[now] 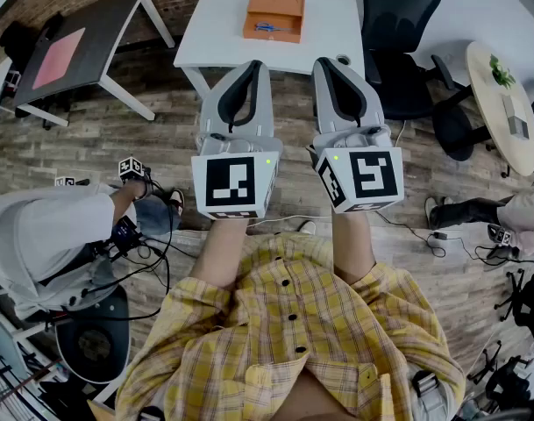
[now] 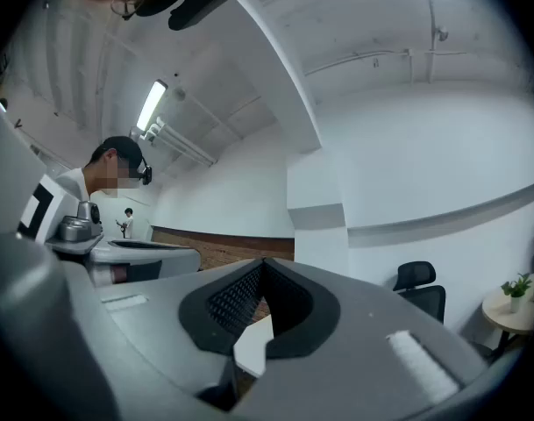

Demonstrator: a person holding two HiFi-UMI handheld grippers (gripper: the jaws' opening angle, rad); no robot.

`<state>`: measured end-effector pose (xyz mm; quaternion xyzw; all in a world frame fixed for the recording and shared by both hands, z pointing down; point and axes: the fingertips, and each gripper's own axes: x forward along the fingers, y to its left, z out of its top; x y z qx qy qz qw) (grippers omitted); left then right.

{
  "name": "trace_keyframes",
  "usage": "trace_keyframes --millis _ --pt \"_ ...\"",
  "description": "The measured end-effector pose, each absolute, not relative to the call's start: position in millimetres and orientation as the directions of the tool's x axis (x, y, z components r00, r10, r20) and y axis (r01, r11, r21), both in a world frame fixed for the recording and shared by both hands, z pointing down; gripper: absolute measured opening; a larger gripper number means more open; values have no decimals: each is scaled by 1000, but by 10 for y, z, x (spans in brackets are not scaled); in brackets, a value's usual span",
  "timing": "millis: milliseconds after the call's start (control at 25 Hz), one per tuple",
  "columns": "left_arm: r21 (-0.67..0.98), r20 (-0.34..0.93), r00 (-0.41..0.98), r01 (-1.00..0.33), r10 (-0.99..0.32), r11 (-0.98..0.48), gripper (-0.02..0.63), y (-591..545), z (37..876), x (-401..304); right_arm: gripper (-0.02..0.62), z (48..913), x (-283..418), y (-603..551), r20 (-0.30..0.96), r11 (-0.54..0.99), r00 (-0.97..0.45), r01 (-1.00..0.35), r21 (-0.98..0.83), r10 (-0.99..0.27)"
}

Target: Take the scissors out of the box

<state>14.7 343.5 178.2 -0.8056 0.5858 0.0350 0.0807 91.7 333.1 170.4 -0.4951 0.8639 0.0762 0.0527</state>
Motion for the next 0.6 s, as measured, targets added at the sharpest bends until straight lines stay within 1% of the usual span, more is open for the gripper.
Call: trace_keyframes --millis 240,600 --pt "-73 -133 296 -955 -946 -288 0 3445 1867 386 3 1791 1164 3344 -148 503 -509 -861 76 -848" --pt "-89 -92 223 -972 -970 -215 0 3303 1977 763 3 1895 1551 3176 -129 552 -555 -832 56 -822"
